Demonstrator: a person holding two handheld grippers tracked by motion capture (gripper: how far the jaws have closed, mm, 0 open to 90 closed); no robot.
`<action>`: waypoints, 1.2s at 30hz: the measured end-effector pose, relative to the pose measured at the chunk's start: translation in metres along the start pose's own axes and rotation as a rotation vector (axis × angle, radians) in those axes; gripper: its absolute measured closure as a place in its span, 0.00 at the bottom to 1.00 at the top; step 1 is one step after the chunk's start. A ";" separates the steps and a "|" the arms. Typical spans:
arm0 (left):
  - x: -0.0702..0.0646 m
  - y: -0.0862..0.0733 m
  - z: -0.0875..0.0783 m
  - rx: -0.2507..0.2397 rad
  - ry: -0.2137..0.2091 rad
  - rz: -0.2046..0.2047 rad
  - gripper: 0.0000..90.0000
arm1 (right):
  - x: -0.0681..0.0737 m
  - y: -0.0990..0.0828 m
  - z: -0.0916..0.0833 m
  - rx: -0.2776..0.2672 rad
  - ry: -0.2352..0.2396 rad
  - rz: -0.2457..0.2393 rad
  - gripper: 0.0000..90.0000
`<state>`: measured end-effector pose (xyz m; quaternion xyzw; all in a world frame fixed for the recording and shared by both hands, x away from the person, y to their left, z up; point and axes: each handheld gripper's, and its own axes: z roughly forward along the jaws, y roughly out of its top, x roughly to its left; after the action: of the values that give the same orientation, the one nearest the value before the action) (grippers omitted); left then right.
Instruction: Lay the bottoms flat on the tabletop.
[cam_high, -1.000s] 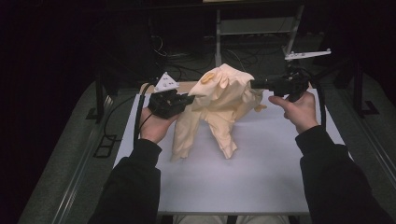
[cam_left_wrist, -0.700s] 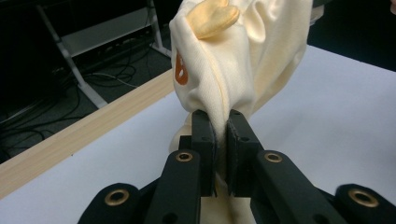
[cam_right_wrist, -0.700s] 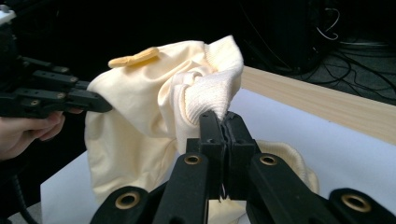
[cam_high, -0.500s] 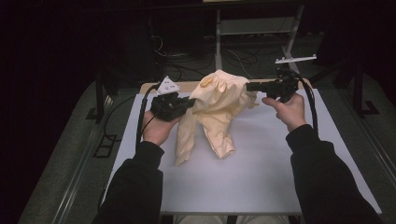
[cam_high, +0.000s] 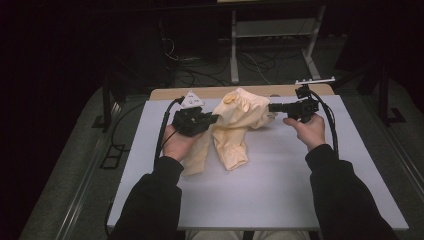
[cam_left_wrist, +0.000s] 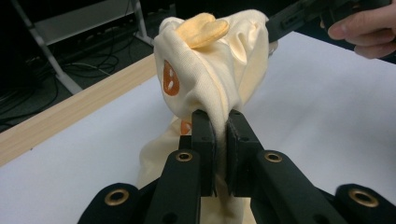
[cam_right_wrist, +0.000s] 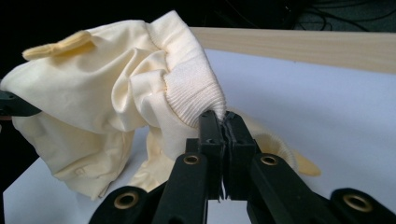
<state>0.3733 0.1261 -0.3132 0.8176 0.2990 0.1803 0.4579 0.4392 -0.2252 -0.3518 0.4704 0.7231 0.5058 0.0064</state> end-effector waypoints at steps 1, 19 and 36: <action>-0.001 0.000 0.001 0.001 -0.001 -0.001 0.91 | -0.003 -0.003 0.000 -0.001 0.001 0.009 0.94; -0.023 -0.014 0.023 0.013 -0.066 -0.009 0.91 | -0.002 -0.026 -0.001 -0.064 -0.027 0.096 0.28; -0.038 -0.026 0.034 0.023 -0.122 -0.033 0.91 | 0.028 -0.050 -0.008 -0.038 0.137 0.007 0.14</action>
<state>0.3554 0.0893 -0.3537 0.8272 0.2863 0.1191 0.4686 0.3866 -0.2142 -0.3715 0.4370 0.7105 0.5505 -0.0358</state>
